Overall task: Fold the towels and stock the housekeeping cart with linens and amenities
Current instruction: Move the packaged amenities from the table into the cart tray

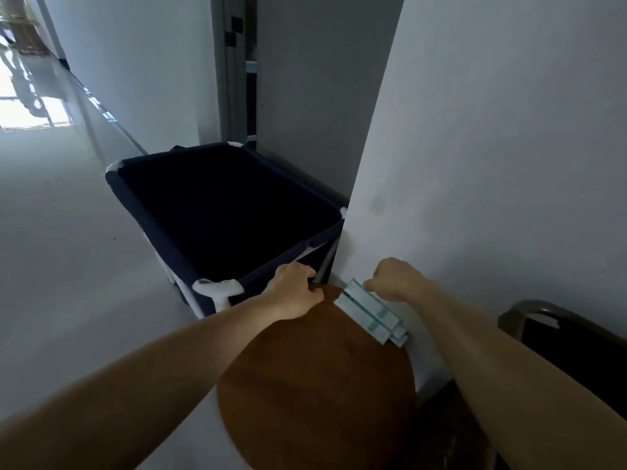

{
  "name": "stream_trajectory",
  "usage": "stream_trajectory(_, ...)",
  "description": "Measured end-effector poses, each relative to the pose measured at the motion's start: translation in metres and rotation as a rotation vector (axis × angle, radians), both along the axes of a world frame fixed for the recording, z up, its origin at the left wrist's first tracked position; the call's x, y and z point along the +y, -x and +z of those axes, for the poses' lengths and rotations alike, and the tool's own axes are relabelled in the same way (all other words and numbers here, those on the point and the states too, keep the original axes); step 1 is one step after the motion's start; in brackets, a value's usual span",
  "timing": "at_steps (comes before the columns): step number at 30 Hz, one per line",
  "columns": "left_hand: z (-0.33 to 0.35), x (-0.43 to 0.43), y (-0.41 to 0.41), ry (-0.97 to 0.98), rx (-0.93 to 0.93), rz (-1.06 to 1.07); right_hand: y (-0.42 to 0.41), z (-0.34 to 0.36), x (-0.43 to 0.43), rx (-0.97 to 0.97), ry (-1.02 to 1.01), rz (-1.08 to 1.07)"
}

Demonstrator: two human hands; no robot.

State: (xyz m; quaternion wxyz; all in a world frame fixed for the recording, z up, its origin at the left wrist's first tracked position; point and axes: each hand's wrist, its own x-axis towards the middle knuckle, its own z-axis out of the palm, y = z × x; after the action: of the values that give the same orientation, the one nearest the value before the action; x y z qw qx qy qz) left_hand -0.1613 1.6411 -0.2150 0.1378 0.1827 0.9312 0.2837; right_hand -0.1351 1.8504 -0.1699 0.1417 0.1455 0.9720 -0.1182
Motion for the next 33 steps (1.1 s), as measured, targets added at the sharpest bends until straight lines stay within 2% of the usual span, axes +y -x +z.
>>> stream_trajectory(3,-0.023,0.016,0.053,0.019,-0.032,-0.078,0.041,-0.029,0.007,-0.009,0.013,-0.028)
stream_trajectory(9,-0.077,0.049,0.153,0.010,-0.103,-0.257,0.104,-0.104,0.024,-0.104,0.078,-0.247)
stream_trajectory(16,-0.163,0.096,0.213,0.080,-0.207,-0.422,0.127,-0.211,0.040,-0.147,0.184,-0.435)
stream_trajectory(18,-0.194,0.109,0.223,0.121,-0.230,-0.456,0.131,-0.242,0.050,-0.134,0.274,-0.576)
stream_trajectory(22,-0.249,0.135,0.239,0.171,-0.230,-0.423,0.150,-0.303,0.072,-0.072,0.563,-1.000)
stream_trajectory(26,-0.295,0.163,0.251,0.204,-0.237,-0.436,0.172,-0.347,0.082,0.110,1.080,-1.533)
stream_trajectory(28,-0.314,0.179,0.254,0.219,-0.225,-0.463,0.180,-0.368,0.087,0.144,1.161,-1.607)
stream_trajectory(33,-0.348,0.215,0.263,0.257,-0.127,-0.597,0.181,-0.403,0.102,0.129,1.090,-1.595)
